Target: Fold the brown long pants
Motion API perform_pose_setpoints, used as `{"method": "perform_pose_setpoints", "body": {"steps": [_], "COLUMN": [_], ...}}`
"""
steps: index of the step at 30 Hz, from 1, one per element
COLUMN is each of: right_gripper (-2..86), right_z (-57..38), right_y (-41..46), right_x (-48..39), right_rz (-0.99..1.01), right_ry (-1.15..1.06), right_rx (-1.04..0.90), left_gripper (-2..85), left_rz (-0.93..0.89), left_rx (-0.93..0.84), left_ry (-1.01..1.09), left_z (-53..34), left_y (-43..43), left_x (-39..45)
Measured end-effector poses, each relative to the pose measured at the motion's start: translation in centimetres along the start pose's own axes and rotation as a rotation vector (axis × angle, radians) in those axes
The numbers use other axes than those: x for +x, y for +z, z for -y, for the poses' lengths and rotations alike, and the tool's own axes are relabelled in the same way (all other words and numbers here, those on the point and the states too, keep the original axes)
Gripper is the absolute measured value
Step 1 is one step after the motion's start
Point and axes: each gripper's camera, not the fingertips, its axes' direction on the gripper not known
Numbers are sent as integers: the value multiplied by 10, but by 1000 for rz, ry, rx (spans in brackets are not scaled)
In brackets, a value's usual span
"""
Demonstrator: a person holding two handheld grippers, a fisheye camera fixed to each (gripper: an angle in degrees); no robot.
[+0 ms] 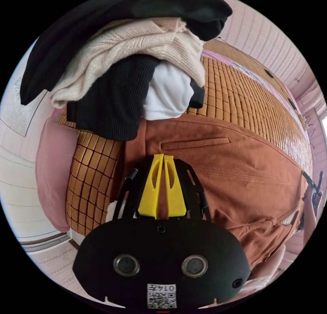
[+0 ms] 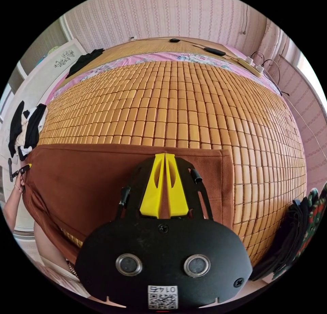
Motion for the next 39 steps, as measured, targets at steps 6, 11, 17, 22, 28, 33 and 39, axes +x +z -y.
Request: {"method": "perform_pose_setpoints", "body": {"steps": [6, 11, 17, 22, 28, 33, 39], "right_gripper": [-3, 1, 91, 122, 169, 96, 6], "right_z": [20, 7, -82, -193, -230, -230, -219], "right_y": [0, -23, -109, -159, -142, -134, -205], "right_x": [2, 14, 16, 5, -27, -37, -11], "right_rz": [3, 67, 184, 160, 241, 63, 309], "right_ry": [9, 95, 39, 113, 189, 193, 230], "right_rx": [13, 54, 66, -71, -164, -151, 126], "left_gripper": [-10, -8, -8, -8, -8, -7, -7], "left_rz": [-49, -58, -169, -302, -498, -385, -371], "left_rx": [22, 28, 159, 104, 9, -97, -93], "left_ry": [-2, -23, 99, 287, 425, 442, 498], "left_z": [2, -7, -67, -143, -215, -240, -251], "left_y": [15, 19, -28, -46, -28, 11, 25], "left_x": [7, 18, 39, 95, 194, 242, 257]}}
